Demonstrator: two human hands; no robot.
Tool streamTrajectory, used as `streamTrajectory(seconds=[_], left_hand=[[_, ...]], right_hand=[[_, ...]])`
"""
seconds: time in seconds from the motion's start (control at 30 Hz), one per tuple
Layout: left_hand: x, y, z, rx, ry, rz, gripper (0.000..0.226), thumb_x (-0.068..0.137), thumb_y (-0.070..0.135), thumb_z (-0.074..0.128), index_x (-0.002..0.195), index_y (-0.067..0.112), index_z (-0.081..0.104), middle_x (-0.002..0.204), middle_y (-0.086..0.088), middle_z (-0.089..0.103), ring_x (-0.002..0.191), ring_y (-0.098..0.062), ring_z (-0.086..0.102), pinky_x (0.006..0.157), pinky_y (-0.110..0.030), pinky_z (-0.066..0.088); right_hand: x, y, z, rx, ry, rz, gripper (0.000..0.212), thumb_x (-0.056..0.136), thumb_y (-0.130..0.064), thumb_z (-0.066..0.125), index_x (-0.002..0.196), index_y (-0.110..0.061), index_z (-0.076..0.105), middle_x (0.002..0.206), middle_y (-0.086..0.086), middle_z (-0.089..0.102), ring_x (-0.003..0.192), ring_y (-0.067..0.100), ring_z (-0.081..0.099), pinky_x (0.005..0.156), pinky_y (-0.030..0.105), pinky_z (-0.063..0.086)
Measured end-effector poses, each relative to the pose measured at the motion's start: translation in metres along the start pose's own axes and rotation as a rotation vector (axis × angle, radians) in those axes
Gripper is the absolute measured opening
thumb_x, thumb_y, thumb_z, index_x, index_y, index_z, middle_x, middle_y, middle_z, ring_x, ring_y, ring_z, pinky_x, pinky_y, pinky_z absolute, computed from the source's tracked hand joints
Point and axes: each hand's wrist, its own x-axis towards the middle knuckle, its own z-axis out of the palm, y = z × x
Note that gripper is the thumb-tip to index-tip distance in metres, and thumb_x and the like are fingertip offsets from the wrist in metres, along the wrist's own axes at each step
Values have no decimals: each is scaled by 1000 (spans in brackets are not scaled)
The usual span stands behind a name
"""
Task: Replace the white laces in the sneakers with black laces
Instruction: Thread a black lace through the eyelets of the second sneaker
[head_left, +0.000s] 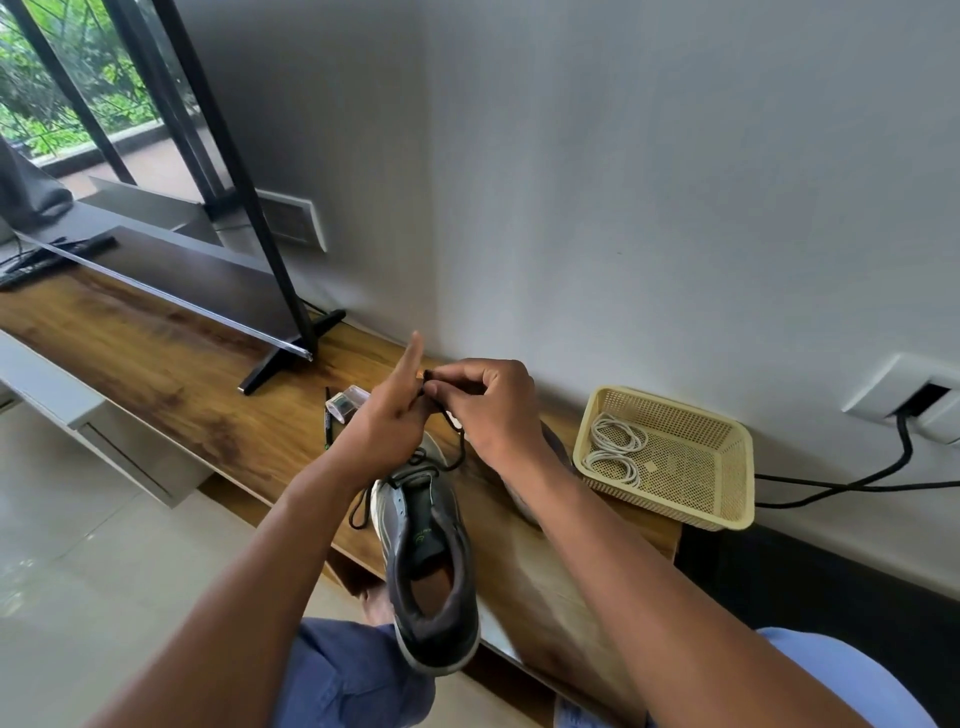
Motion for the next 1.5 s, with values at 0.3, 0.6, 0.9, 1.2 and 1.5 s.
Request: streamTrajectory(seconds=[0.3, 0.6, 0.9, 1.2, 1.5], left_hand=[[-7, 19, 11, 135, 76, 11, 101, 99, -6, 54, 165, 22, -17, 92, 6, 65, 89, -3, 65, 80, -8, 45], [-50, 12, -3, 362, 368, -69, 13, 89, 35, 71, 97, 35, 60, 96, 16, 60, 90, -4, 58, 73, -23, 47], [-87, 20, 34, 683, -128, -197, 32, 92, 62, 61, 106, 34, 69, 103, 13, 63, 99, -10, 64, 87, -35, 59], [-82, 10, 54, 792, -203, -247, 53, 93, 63, 60, 127, 22, 58, 140, -3, 58, 135, -26, 51, 110, -42, 45], [-83, 8, 44, 692, -329, -322, 81, 84, 64, 67, 146, 14, 48, 158, -14, 41, 147, -33, 38, 121, -41, 34]], right_hand=[[7, 1, 4, -14, 49, 6, 11, 84, -11, 84, 90, -20, 84, 81, -10, 78, 80, 6, 75, 81, 28, 61], [22, -42, -4, 87, 136, -15, 7, 88, -17, 82, 87, -24, 82, 80, -8, 78, 74, 5, 71, 74, 29, 60], [29, -134, -2, 43, 131, -195, 9, 90, -17, 80, 96, -11, 82, 71, -13, 70, 61, -3, 61, 65, 19, 49], [16, -229, -12, 33, 150, -321, 2, 89, -19, 81, 91, -18, 81, 72, -12, 72, 63, -1, 63, 69, 24, 51], [2, -285, -15, 45, 157, -339, 3, 89, -19, 81, 87, -16, 81, 66, -14, 69, 64, 3, 62, 70, 28, 50]])
